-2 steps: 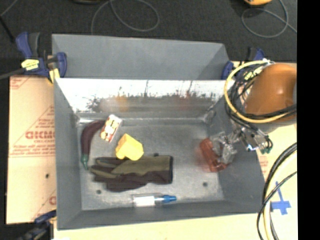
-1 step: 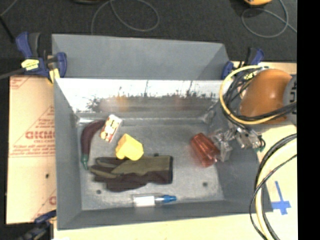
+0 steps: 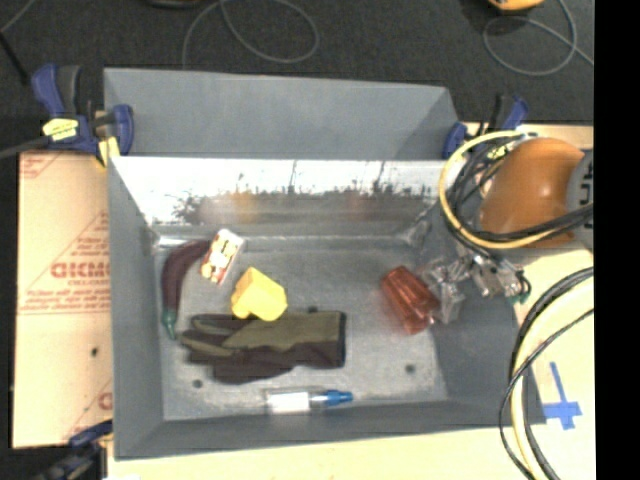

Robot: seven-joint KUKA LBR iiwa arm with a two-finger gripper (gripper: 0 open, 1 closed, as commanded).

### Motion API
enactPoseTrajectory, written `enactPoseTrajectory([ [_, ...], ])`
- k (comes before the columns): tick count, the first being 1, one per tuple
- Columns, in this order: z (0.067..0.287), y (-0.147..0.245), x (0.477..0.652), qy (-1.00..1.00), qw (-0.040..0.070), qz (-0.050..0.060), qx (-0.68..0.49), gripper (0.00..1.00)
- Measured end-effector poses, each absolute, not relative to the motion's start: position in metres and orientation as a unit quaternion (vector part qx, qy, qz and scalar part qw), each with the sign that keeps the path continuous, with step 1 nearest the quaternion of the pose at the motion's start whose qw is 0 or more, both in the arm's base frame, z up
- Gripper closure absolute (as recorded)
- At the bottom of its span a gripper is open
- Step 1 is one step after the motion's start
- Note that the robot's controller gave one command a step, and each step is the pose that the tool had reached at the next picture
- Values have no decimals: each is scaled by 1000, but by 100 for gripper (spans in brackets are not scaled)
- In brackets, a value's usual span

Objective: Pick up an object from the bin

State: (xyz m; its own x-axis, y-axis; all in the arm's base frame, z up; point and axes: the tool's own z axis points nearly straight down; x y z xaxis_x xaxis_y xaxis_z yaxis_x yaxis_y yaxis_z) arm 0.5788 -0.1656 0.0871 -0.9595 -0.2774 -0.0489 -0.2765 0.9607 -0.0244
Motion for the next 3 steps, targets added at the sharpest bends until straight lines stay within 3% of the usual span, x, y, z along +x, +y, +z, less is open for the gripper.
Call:
enactPoseTrajectory([
  [2, 86, -163, 580, 991, 29, -13, -128, 100],
  [3, 86, -164, 577, 991, 38, -14, -126, 100],
])
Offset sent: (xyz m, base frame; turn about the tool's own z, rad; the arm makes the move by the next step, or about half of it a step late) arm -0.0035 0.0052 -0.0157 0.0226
